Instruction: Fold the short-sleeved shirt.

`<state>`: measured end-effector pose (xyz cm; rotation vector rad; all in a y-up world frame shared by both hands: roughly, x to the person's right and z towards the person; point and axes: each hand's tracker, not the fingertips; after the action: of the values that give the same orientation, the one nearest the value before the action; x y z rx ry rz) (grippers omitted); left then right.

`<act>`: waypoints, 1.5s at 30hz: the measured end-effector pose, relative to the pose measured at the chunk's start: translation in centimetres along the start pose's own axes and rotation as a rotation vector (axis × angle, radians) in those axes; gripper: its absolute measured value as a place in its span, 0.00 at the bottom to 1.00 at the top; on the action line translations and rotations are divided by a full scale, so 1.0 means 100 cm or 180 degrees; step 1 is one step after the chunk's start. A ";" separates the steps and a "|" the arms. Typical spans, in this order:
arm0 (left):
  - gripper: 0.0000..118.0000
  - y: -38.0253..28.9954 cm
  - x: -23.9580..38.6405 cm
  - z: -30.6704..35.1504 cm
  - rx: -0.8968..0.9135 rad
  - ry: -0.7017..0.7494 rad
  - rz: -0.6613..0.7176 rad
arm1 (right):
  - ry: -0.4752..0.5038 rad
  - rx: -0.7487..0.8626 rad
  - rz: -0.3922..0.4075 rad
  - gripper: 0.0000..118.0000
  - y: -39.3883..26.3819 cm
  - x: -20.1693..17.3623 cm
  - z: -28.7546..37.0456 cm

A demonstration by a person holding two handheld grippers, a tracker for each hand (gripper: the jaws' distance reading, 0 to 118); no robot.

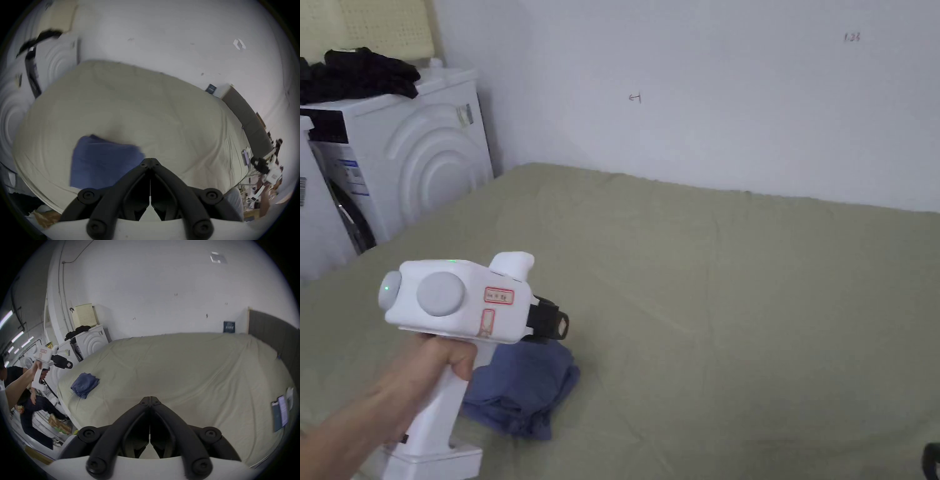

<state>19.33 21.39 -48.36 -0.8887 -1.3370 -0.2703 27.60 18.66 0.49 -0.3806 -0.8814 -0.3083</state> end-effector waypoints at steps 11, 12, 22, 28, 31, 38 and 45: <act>0.00 -0.055 0.230 0.005 0.1739 0.0671 -0.0638 | -0.1114 0.0969 0.0548 0.00 0.045 -0.002 0.046; 0.00 -0.056 0.236 0.006 0.1791 0.0817 -0.0761 | -0.1175 0.1012 0.0532 0.00 0.048 -0.002 0.048; 0.00 -0.039 0.232 0.030 0.1984 0.0918 -0.0747 | -0.1268 0.1127 0.0219 0.00 0.063 0.009 0.059; 0.00 -0.038 0.238 0.035 0.2030 0.0873 -0.0824 | -0.1233 0.1141 0.0240 0.00 0.069 0.007 0.061; 0.00 -0.038 0.236 0.034 0.2005 0.0841 -0.0843 | -0.1256 0.1137 0.0294 0.00 0.071 0.005 0.060; 0.59 -0.032 0.230 0.039 0.2050 0.0897 -0.0810 | -0.1331 0.1190 0.0257 0.27 0.076 0.012 0.062; 1.00 -0.031 0.235 0.032 0.1929 0.1229 -0.1057 | -0.1302 0.1196 0.0256 1.00 0.079 0.020 0.076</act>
<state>21.14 28.82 -25.66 -0.0934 -1.1015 -0.2550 26.84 28.83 4.96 -0.1278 -1.2948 0.0170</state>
